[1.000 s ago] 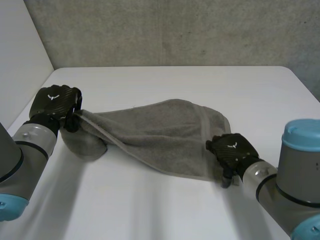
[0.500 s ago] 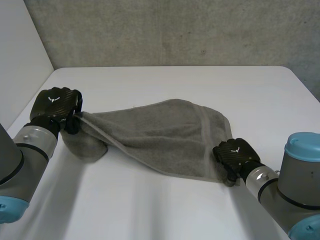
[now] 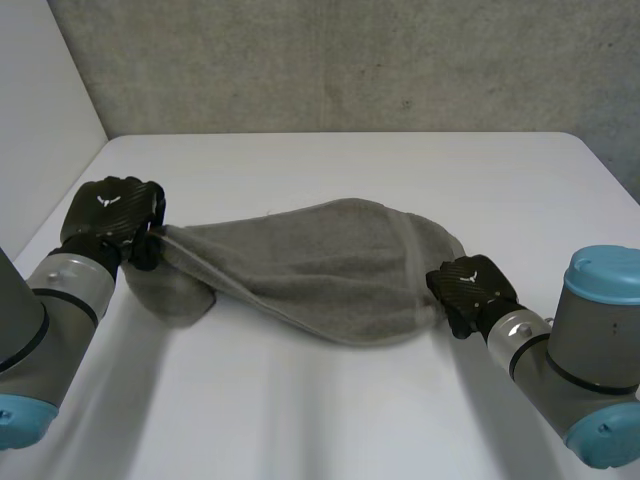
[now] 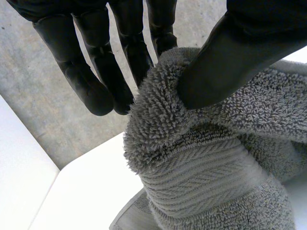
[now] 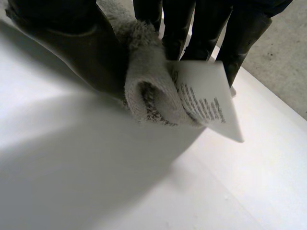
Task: Fold the towel.
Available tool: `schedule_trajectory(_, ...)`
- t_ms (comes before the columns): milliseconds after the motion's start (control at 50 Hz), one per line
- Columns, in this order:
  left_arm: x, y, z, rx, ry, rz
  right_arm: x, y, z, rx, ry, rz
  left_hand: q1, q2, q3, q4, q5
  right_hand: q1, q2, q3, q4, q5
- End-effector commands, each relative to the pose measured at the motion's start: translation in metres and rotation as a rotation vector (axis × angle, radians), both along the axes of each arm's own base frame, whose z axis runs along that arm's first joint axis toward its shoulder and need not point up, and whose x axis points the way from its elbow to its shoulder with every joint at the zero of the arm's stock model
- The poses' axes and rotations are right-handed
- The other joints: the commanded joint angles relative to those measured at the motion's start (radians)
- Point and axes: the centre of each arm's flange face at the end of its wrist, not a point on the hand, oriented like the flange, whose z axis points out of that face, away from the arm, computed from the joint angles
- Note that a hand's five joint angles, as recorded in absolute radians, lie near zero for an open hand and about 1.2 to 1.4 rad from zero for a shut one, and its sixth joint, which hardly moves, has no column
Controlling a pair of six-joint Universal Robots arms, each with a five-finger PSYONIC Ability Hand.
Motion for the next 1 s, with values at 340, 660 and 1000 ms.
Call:
schedule_trajectory(340,0.005,0.038,-0.02,-0.021,-0.303,-0.141,-0.042,-0.029,0.057,-0.153,-0.064,-0.133,-1.19,-1.279,-1.323,-1.304,-1.431,0.082,0.1,0.121,0.081,0.08)
schedule_trajectory(660,0.023,0.026,-0.005,-0.065,-0.323,-0.188,-0.044,-0.034,0.048,-0.135,-0.048,-0.144,-1.132,-1.22,-1.264,-1.245,-1.373,0.082,0.1,0.121,0.081,0.08)
schedule_trajectory(1000,0.033,0.046,-0.038,0.202,-0.28,-0.194,-0.045,-0.035,0.04,-0.109,-0.042,-0.154,-1.046,-1.135,-1.179,-1.16,-1.287,0.082,0.1,0.121,0.081,0.08)
